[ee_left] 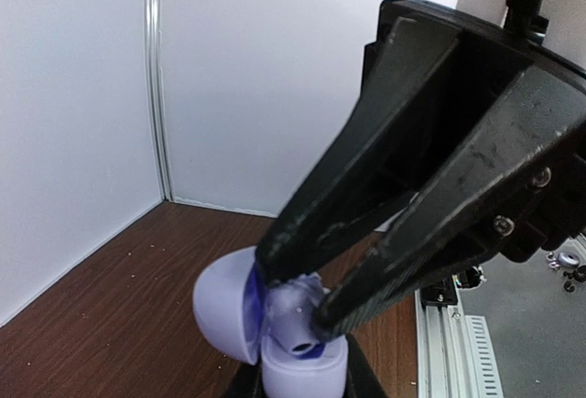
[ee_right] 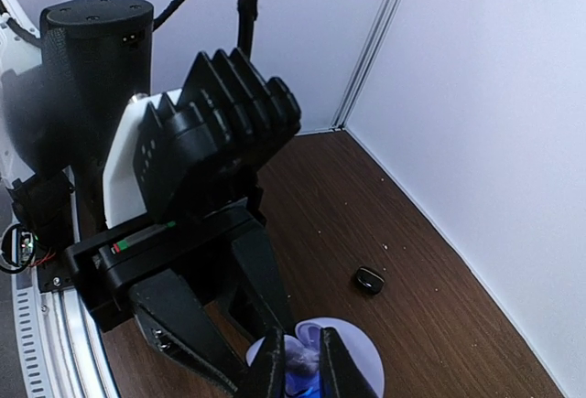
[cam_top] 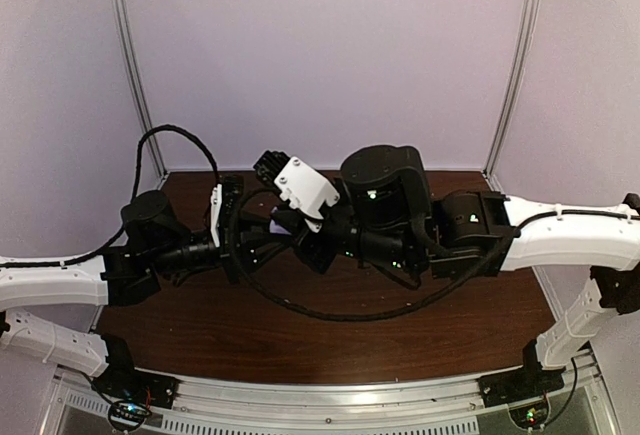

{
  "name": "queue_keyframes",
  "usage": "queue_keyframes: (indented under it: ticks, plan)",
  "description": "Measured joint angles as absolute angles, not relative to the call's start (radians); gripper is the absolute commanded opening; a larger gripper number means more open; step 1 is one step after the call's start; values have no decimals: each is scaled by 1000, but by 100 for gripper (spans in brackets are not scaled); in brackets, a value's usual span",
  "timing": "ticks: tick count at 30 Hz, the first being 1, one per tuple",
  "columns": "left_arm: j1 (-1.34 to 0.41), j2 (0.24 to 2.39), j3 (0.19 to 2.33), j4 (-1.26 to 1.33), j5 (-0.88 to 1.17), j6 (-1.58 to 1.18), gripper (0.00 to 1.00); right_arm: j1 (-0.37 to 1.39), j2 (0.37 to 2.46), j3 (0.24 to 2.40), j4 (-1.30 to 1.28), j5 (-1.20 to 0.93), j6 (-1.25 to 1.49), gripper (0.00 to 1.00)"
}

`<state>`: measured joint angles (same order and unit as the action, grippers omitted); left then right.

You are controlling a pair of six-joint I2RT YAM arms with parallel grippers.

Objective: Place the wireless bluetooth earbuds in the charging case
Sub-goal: Adjust the left earbud in the left side groove of the charging case, then close the charging case with the earbuds.

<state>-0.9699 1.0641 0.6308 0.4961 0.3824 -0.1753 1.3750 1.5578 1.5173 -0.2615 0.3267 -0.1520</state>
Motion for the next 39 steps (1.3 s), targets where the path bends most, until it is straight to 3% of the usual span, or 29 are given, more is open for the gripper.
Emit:
queue_keyframes:
  ticks: [13,17,30,39]
  plan:
    - [-970,1056,630,488,374,-175,0,1375,1558,1520,-281,311,-128,12]
    - [-971,1050,630,486,374,-175,0,1375,1556,1520,-281,298,-119,24]
    - [-971,1043,630,514,396,-175,0,1375,1444,1514,-263,205,-109,41]
    - [-971,1044,630,527,469,-176,0,1308,1303,1422,-190,99,-85,62]
